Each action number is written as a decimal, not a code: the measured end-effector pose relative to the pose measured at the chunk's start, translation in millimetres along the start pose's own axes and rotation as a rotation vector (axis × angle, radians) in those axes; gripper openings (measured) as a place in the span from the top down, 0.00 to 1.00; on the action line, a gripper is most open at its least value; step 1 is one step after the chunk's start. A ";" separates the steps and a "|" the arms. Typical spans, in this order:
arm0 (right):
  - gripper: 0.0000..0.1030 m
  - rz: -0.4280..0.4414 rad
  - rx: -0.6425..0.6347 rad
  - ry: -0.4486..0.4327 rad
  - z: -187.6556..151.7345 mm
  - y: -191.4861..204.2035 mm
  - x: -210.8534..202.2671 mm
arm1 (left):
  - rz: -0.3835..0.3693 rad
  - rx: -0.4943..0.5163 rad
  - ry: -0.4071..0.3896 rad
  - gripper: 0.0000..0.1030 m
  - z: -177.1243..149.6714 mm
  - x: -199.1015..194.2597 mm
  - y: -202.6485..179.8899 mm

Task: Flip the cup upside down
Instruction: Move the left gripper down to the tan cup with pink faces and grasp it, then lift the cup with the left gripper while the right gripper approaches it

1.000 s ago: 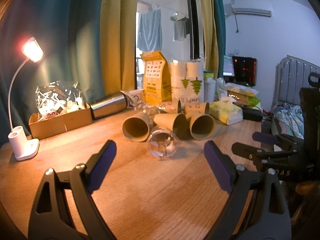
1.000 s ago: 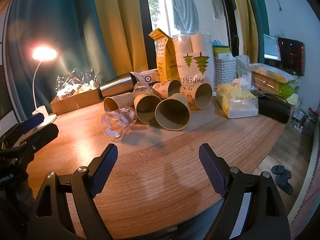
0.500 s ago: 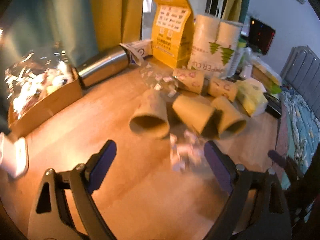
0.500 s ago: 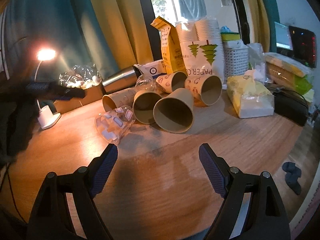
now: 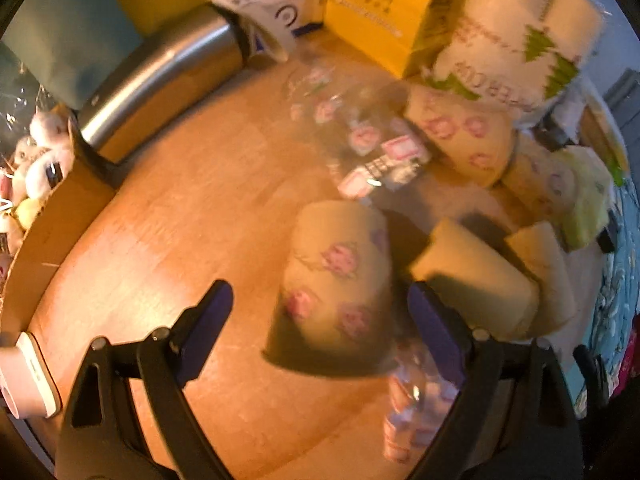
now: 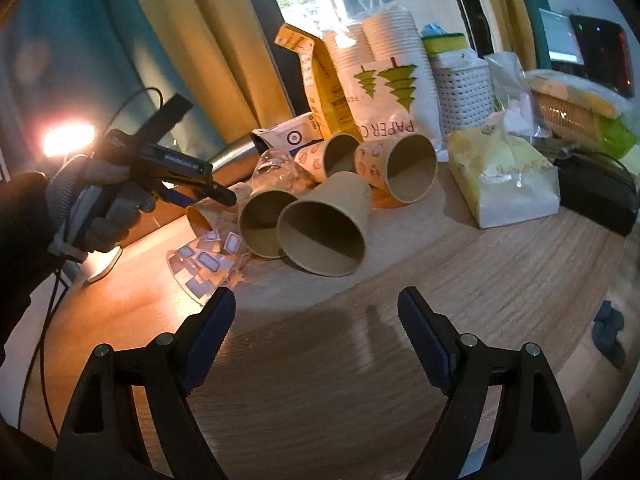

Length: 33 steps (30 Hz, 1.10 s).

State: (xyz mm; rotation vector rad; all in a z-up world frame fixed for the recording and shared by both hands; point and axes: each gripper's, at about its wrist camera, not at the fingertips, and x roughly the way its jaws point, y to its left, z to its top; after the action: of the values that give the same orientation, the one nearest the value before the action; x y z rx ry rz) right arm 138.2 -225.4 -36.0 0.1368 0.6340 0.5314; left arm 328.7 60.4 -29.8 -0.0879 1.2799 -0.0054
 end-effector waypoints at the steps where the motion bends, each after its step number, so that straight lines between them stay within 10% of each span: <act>1: 0.17 0.000 0.002 0.000 0.0 0.0 0.2 | 0.000 0.003 0.011 0.13 1.4 4.9 1.2; 5: 0.17 -0.001 -0.003 0.001 -1.1 0.8 0.9 | 0.005 0.018 0.019 0.33 1.0 16.7 2.9; 18: 0.17 -0.016 -0.035 -0.031 -3.9 19.4 -13.1 | -0.094 -0.037 -0.172 0.38 -45.6 -28.5 27.9; 27: 0.17 0.104 -0.038 -0.076 -1.6 53.2 -57.9 | -0.314 -0.029 -0.471 0.38 -210.6 -117.2 -13.8; 33: 0.17 0.210 -0.050 -0.092 -3.0 82.5 -79.5 | -0.243 0.130 -0.822 0.38 -302.3 -138.0 -51.3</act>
State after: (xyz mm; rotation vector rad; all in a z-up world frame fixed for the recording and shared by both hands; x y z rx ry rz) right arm 47.1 -195.4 26.6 0.1804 0.5187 0.7386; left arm 2.1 -2.3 19.8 -0.1176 0.4402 -0.2383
